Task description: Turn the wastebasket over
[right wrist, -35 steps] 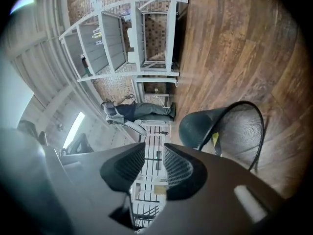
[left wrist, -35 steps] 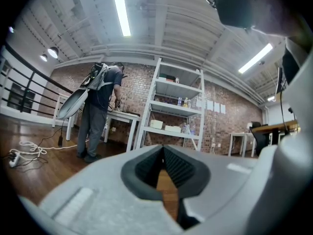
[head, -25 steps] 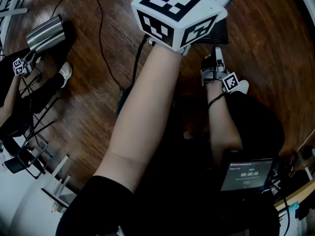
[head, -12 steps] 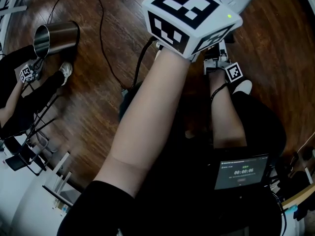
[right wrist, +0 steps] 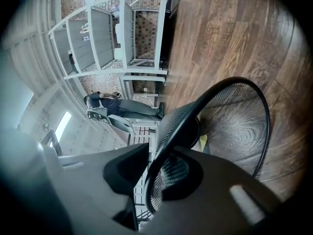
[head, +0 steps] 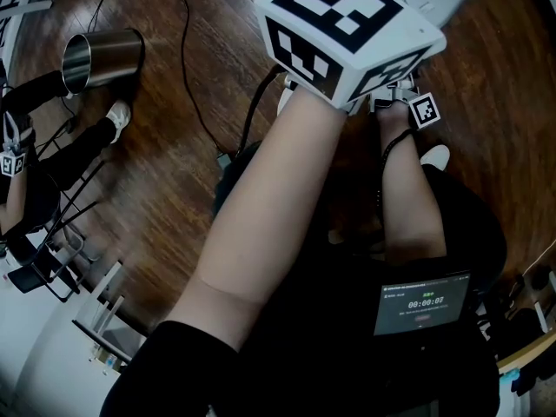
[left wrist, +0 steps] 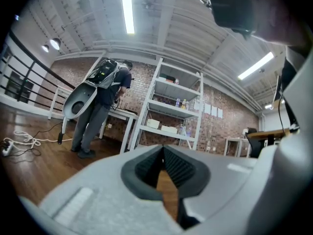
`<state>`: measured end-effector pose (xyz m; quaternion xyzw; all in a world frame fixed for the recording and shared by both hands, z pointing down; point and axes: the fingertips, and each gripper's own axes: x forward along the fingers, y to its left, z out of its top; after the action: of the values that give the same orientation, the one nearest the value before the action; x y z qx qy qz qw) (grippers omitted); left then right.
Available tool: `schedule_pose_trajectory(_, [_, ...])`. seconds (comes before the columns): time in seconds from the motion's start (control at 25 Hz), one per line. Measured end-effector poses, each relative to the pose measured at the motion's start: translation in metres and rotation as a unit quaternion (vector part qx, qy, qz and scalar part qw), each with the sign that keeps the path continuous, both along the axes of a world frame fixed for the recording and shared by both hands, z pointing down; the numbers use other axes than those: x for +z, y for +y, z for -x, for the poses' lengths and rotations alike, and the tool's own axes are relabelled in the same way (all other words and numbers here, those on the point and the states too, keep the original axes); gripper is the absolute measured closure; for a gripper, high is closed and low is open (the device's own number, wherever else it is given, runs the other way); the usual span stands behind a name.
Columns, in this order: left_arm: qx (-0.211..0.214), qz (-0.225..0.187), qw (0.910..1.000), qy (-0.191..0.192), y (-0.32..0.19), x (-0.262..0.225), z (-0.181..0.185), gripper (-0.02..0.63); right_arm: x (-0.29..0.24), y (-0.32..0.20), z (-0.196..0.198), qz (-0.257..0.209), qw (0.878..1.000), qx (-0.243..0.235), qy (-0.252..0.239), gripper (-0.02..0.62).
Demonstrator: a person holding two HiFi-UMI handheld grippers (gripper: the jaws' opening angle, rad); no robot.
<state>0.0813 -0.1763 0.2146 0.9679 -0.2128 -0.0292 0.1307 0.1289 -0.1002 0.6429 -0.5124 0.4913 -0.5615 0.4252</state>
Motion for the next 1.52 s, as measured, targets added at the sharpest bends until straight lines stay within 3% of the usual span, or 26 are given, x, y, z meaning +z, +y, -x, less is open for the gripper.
schedule_pose_trajectory(0.08, [0.000,0.000,1.0000,0.000,0.000,0.000,0.001,0.603,0.003,0.000,0.000,0.011,1.000,0.000,-0.004,0.561])
schedule_pose_trajectory(0.24, [-0.002,0.000,1.0000,0.002,0.000,0.000,0.002,0.603,-0.001,0.000,0.002,0.002,1.000,-0.010,0.005,0.575])
schedule_pose_trajectory(0.44, [-0.005,-0.003,1.0000,0.000,-0.003,-0.002,0.003,0.603,-0.016,-0.006,0.003,0.012,0.995,-0.058,0.074,0.584])
schedule_pose_trajectory(0.56, [-0.008,-0.002,1.0000,0.000,-0.003,-0.002,0.005,0.603,-0.025,-0.011,-0.011,0.001,0.987,-0.095,0.133,0.584])
schedule_pose_trajectory(0.72, [-0.012,-0.001,0.9999,0.002,-0.006,0.000,0.008,0.603,-0.052,-0.030,-0.025,0.003,0.958,-0.174,0.229,0.584])
schedule_pose_trajectory(0.84, [-0.015,0.000,0.9999,0.006,-0.008,-0.001,0.009,0.603,-0.067,-0.045,-0.038,0.015,0.915,-0.253,0.315,0.584])
schedule_pose_trajectory(0.92, [-0.016,0.000,0.9998,0.007,-0.008,-0.002,0.009,0.603,-0.077,-0.054,-0.041,0.019,0.870,-0.316,0.377,0.584])
schedule_pose_trajectory(0.96, [-0.016,0.001,0.9998,0.007,-0.008,-0.002,0.009,0.603,-0.080,-0.057,-0.041,0.022,0.843,-0.349,0.409,0.584])
schedule_pose_trajectory(1.04, [-0.016,0.002,0.9998,0.008,-0.008,-0.001,0.009,0.603,-0.080,-0.061,-0.040,0.032,0.774,-0.418,0.474,0.584])
schedule_pose_trajectory(1.16, [-0.017,0.002,0.9998,0.009,-0.009,-0.001,0.010,0.603,-0.067,-0.060,-0.039,0.057,0.644,-0.517,0.561,0.583])
schedule_pose_trajectory(1.36, [-0.019,0.003,0.9998,0.009,-0.009,0.000,0.010,0.603,-0.042,-0.037,-0.015,0.063,0.401,-0.644,0.649,0.578])
schedule_pose_trajectory(1.44, [-0.019,0.003,0.9998,0.009,-0.009,0.000,0.010,0.603,-0.032,-0.021,-0.002,0.051,0.327,-0.679,0.655,0.578])
schedule_pose_trajectory(1.52, [-0.018,0.004,0.9998,0.009,-0.008,0.000,0.010,0.603,-0.024,-0.007,0.012,0.036,0.267,-0.705,0.656,0.578])
